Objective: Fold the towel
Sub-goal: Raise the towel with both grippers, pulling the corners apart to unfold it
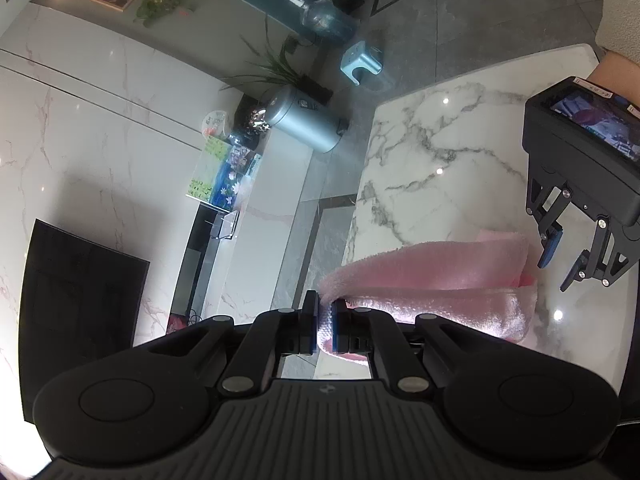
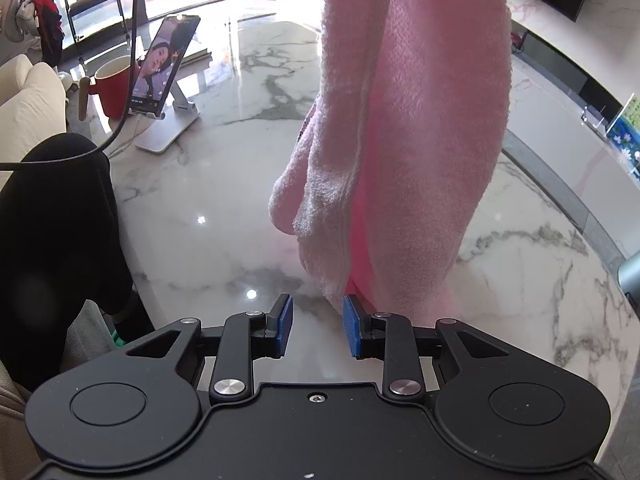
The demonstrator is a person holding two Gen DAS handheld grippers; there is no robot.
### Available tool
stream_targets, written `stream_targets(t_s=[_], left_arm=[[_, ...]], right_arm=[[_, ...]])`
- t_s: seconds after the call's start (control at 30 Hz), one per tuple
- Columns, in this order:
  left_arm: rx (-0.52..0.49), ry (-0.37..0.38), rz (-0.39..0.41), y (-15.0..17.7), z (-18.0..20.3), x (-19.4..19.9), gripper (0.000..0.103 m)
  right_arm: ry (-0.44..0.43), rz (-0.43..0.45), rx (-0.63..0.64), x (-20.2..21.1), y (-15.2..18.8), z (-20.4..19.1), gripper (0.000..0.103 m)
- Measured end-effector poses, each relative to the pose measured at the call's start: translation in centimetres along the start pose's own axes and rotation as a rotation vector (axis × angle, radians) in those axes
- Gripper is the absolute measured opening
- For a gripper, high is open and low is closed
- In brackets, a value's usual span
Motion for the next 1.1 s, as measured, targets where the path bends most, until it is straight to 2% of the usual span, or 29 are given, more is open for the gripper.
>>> stream_targets(t_s=[0.1, 0.63, 0.73, 0.8, 1.0, 1.1], left_arm=[[0.006, 0.011, -0.012, 0.8, 0.0, -0.4, 0.005], [0.077, 0.129, -0.053, 5.5, 1.0, -5.5, 0.005], [0.093, 0.146, -0.065, 6.4, 1.1, -6.6, 0.005], [0.102, 0.156, -0.076, 7.1, 1.3, -7.4, 0.005], [0.119, 0.188, -0.101, 8.9, 2.3, -9.1, 0.005], [0.121, 0.192, -0.113, 9.7, 2.4, -9.5, 0.005]], right_arm=[[-0.003, -0.014, 0.011, -1.1, 0.0, 0.3, 0.027], [-0.136, -0.088, 0.0, -9.2, 0.0, -0.3, 0.026], [-0.15, -0.101, 0.009, -10.0, 0.0, -0.5, 0.022], [-0.155, -0.105, 0.011, -10.3, 0.0, -0.5, 0.015], [-0.161, -0.123, 0.026, -10.8, 0.3, -0.8, 0.002], [-0.159, -0.123, 0.039, -10.6, 0.4, -0.9, 0.001]])
Point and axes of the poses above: each gripper's, at about its wrist camera, not at the fingertips, and x roughly against the way its jaws point, z to its right, y to its underside, the point moved 6 cm from there along -x, roughly the way its jaws point, and after that the axes turned 5 degrees about x, right-handed, at the moved point
